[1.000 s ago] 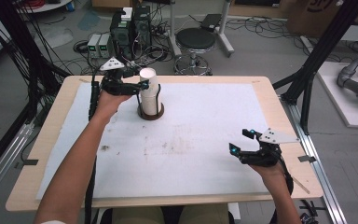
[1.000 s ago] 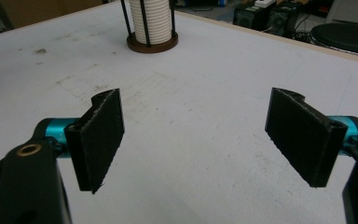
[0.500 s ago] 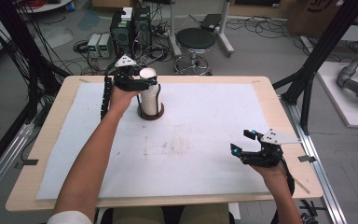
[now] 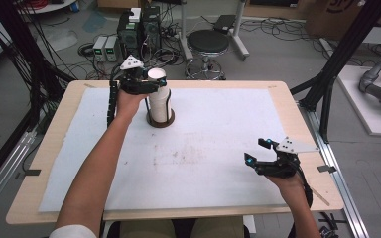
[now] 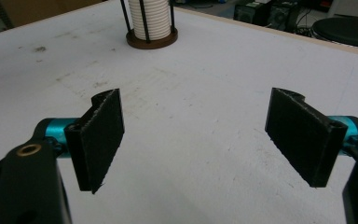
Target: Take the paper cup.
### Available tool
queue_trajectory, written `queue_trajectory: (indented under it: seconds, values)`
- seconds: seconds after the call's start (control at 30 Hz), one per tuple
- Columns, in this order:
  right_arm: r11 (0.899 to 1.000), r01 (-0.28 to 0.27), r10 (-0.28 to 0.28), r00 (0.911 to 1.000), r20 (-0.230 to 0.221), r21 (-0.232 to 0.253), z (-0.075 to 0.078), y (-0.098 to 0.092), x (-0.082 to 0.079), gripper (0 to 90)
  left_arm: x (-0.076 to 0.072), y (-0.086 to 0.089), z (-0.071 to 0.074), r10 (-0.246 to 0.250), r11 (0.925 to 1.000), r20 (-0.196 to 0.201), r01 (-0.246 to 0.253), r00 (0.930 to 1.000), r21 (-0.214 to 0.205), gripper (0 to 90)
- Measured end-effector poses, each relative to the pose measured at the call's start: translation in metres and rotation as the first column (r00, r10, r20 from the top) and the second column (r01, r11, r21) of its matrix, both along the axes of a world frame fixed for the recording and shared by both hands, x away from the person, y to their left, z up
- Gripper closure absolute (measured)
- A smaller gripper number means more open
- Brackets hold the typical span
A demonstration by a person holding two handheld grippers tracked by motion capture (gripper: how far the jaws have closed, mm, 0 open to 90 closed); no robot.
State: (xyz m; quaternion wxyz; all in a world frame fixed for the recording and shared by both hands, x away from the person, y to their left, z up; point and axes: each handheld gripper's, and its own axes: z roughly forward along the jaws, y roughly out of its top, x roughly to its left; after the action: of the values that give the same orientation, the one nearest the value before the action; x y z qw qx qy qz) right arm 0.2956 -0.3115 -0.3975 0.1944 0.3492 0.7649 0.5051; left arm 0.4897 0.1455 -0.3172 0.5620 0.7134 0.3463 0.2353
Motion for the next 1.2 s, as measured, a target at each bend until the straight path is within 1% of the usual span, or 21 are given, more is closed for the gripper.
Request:
queue_trajectory:
  seconds: [0.07, 0.1, 0.23, 0.33, 0.43, 0.47, 0.53, 0.57, 0.73, 0.83, 0.9, 0.97, 1.0, 1.03, 1.17, 1.2]
  values:
    - [1.000, -0.001, 0.001, 1.0000, 0.000, 0.000, 0.000, 0.000, 0.000, 19.9, -0.002, 0.003, 0.005, 0.007, 0.9997, 0.012, -0.006, 0.9999, -0.023, 35.3]
    - [1.000, -0.001, 0.001, 1.0000, -0.003, 0.000, 0.000, 0.000, 0.000, 19.9, -0.002, 0.004, 0.008, 0.007, 0.9996, 0.012, -0.007, 0.9999, -0.027, 35.3]
    - [1.000, 0.000, 0.000, 1.0000, 0.001, -0.001, 0.000, 0.000, 0.000, 19.9, -0.008, 0.008, 0.024, 0.007, 0.9977, 0.046, -0.004, 0.9989, -0.068, 35.7]
    - [1.000, 0.000, 0.000, 1.0000, 0.000, -0.001, 0.000, 0.000, 0.000, 19.9, -0.015, 0.011, 0.042, 0.017, 0.9949, 0.081, -0.008, 0.9966, -0.101, 35.9]
    - [1.000, 0.006, -0.006, 1.0000, -0.003, 0.002, 0.000, 0.000, 0.000, 19.9, -0.021, 0.015, 0.055, 0.020, 0.9927, 0.095, -0.009, 0.9952, -0.121, 36.2]
    - [1.000, 0.004, -0.004, 1.0000, 0.004, -0.001, 0.000, 0.000, 0.000, 19.9, -0.024, 0.017, 0.059, 0.022, 0.9921, 0.102, -0.009, 0.9946, -0.125, 36.2]
    - [1.000, 0.006, -0.006, 1.0000, 0.003, 0.002, 0.001, 0.000, 0.000, 19.9, -0.030, 0.022, 0.066, 0.016, 0.9870, 0.104, 0.001, 0.9945, -0.161, 36.3]
    - [1.000, 0.005, -0.005, 1.0000, 0.004, 0.000, 0.001, 0.000, -0.001, 19.9, -0.034, 0.024, 0.068, 0.015, 0.9851, 0.103, 0.003, 0.9946, -0.172, 36.3]
    - [1.000, 0.006, -0.006, 1.0000, 0.003, 0.004, 0.001, 0.000, -0.001, 19.9, -0.051, 0.036, 0.079, 0.010, 0.9826, 0.121, 0.013, 0.9925, -0.185, 36.4]
    - [1.000, 0.005, -0.005, 1.0000, -0.005, 0.004, 0.001, 0.000, -0.001, 19.9, -0.060, 0.044, 0.083, 0.000, 0.9794, 0.126, 0.025, 0.9920, -0.200, 36.4]
    - [1.000, 0.004, -0.004, 1.0000, -0.005, 0.001, 0.001, 0.001, 0.000, 19.9, -0.066, 0.048, 0.083, -0.004, 0.9814, 0.131, 0.029, 0.9914, -0.190, 36.5]
    - [1.000, 0.001, -0.001, 1.0000, -0.001, 0.002, 0.000, 0.001, 0.000, 19.9, -0.071, 0.052, 0.083, -0.014, 0.9813, 0.132, 0.038, 0.9912, -0.189, 36.5]
    - [1.000, 0.000, 0.000, 1.0000, -0.002, 0.002, 0.000, 0.002, 0.001, 19.9, -0.073, 0.054, 0.082, -0.015, 0.9829, 0.130, 0.039, 0.9914, -0.180, 36.5]
    - [1.000, -0.001, 0.001, 1.0000, -0.007, 0.004, 0.000, 0.002, 0.001, 19.9, -0.077, 0.056, 0.081, -0.018, 0.9851, 0.133, 0.041, 0.9910, -0.167, 36.4]
    - [1.000, -0.010, 0.010, 0.9999, -0.008, 0.000, 0.000, 0.005, 0.003, 19.9, -0.088, 0.061, 0.074, -0.031, 0.9880, 0.131, 0.050, 0.9909, -0.146, 36.4]
    - [1.000, -0.012, 0.012, 0.9999, 0.001, -0.003, 0.000, 0.006, 0.004, 19.9, -0.091, 0.063, 0.072, -0.037, 0.9880, 0.133, 0.056, 0.9904, -0.144, 36.4]
